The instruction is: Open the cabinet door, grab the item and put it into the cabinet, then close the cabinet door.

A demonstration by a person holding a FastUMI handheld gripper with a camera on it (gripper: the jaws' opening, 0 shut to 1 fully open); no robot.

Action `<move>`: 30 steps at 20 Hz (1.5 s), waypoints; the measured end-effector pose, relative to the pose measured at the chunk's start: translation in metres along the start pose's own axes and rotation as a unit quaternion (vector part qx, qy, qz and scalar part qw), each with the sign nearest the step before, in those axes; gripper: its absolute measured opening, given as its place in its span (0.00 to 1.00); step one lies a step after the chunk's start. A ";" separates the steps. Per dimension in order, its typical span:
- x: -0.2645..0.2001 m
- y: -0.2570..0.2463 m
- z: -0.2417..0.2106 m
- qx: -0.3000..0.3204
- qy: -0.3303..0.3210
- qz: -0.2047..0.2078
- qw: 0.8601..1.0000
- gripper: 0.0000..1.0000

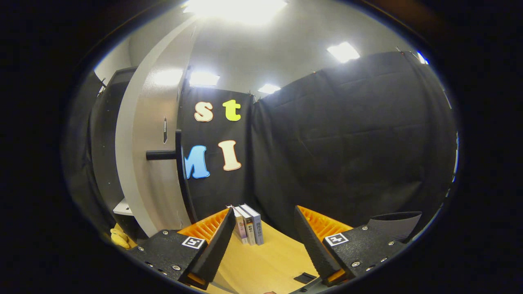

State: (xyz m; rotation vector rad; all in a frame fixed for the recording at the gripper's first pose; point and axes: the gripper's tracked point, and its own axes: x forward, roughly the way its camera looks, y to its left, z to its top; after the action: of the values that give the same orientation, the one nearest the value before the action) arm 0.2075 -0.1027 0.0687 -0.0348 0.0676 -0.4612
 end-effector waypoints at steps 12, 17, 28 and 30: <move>-0.044 0.123 -0.003 0.020 -0.010 0.127 0.992 0.91; -0.045 0.169 -0.002 0.030 -0.008 0.171 0.985 0.91; -0.045 0.258 -0.008 0.030 0.008 0.258 0.966 0.93; -0.049 0.268 -0.011 0.025 0.012 0.271 0.962 0.93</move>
State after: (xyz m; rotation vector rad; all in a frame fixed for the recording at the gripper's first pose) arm 0.2814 0.1587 0.0472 0.0395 0.0853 0.0853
